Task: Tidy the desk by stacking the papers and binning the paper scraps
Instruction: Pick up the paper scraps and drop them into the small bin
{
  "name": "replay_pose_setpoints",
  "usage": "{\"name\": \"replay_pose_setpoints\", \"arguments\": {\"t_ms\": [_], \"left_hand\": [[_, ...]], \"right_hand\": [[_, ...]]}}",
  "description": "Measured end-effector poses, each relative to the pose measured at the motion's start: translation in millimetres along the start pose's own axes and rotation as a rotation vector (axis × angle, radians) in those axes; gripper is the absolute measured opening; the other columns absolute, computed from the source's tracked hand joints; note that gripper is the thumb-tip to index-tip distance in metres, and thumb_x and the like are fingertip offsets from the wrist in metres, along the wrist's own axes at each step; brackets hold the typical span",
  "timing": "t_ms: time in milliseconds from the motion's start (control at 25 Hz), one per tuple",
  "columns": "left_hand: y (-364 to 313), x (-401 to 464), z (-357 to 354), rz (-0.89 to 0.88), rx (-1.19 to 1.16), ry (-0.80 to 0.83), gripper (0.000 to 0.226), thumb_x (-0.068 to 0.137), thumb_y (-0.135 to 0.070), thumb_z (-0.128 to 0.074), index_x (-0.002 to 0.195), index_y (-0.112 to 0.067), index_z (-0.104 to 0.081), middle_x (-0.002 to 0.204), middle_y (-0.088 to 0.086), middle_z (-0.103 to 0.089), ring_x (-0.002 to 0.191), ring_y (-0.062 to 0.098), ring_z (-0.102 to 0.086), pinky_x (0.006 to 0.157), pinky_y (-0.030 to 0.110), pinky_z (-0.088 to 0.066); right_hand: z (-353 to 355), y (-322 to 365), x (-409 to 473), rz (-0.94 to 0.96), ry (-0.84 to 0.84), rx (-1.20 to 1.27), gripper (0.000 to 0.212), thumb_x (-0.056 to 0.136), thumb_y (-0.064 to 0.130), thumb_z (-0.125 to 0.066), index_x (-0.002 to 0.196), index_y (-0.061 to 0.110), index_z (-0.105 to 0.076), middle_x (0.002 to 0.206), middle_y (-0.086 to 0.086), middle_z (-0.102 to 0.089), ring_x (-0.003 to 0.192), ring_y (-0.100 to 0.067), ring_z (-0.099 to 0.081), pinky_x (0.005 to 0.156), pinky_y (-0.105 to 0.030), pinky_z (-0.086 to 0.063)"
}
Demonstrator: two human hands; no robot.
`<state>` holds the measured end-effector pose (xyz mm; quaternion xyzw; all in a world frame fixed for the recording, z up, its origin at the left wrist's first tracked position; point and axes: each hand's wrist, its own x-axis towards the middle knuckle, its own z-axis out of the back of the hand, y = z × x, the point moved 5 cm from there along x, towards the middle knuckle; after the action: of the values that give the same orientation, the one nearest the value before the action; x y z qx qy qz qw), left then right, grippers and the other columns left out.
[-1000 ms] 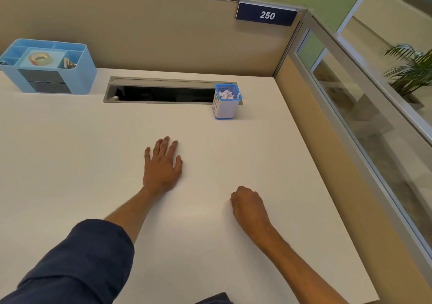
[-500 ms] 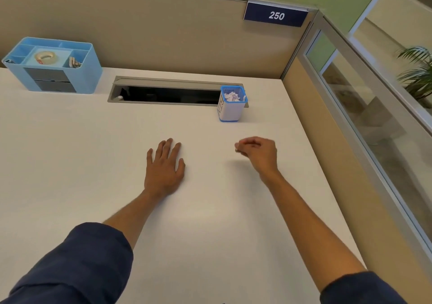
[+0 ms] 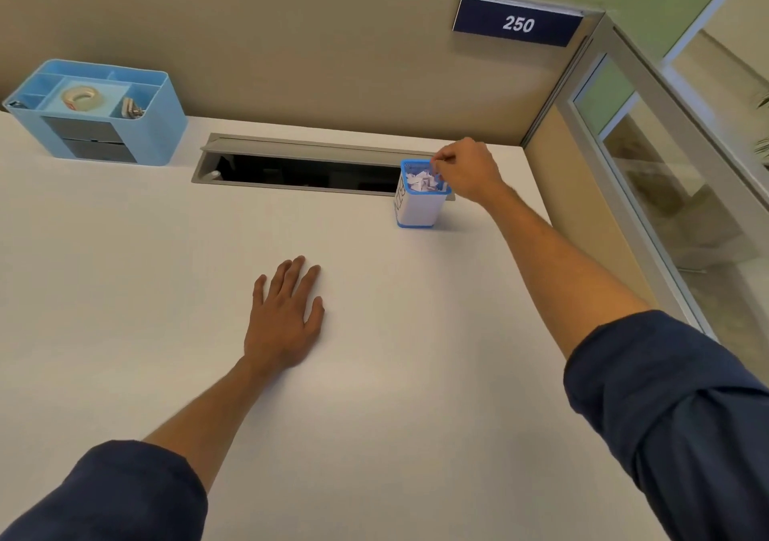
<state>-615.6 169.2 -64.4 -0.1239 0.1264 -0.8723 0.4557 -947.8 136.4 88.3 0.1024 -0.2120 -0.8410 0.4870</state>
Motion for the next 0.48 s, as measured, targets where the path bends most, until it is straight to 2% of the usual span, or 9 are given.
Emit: {"name": "replay_pose_setpoints", "arguments": {"t_ms": [80,160,280,480], "left_hand": [[0.2,0.2,0.3,0.006,0.003,-0.002,0.061,0.095,-0.046,-0.020,0.152,-0.026,-0.030,0.162,-0.002,-0.021,0.150,0.016,-0.013,0.121,0.045,-0.007],[0.3,0.4,0.0,0.011,0.003,0.003,0.061,0.095,-0.046,-0.019,0.152,-0.026,-0.029,0.162,-0.002,-0.021,0.150,0.015,-0.012,0.121,0.044,-0.006],[0.2,0.4,0.5,0.012,0.000,0.001,0.062,0.095,-0.047,-0.018,0.153,-0.027,-0.029,0.162,-0.003,-0.020,0.150,0.015,-0.012,0.121,0.044,-0.005],[0.6,0.4,-0.2,0.019,0.003,0.009,0.062,0.095,-0.048,-0.017,0.153,-0.028,-0.027,0.163,-0.004,-0.018,0.150,0.014,-0.010,0.122,0.043,-0.004]], "right_hand": [[8.2,-4.6,6.0,0.014,-0.017,-0.009,0.021,0.089,0.015,-0.056,0.101,0.015,-0.073,0.107,-0.004,-0.072,0.098,-0.020,-0.066,0.069,-0.035,-0.054],[15.4,-9.8,8.9,0.009,-0.044,-0.153,0.019,0.086,0.017,-0.062,0.100,0.019,-0.074,0.107,-0.002,-0.072,0.096,-0.020,-0.064,0.069,-0.032,-0.050],[10.3,-10.1,10.4,-0.015,0.043,-0.280,0.018,0.080,0.020,-0.073,0.097,0.016,-0.073,0.109,-0.005,-0.071,0.094,-0.024,-0.063,0.069,-0.032,-0.047],[-7.2,5.4,8.5,0.034,0.037,-0.444,0.028,0.084,0.024,-0.070,0.108,0.010,-0.064,0.112,-0.012,-0.067,0.098,-0.028,-0.063,0.069,-0.032,-0.042]]}}
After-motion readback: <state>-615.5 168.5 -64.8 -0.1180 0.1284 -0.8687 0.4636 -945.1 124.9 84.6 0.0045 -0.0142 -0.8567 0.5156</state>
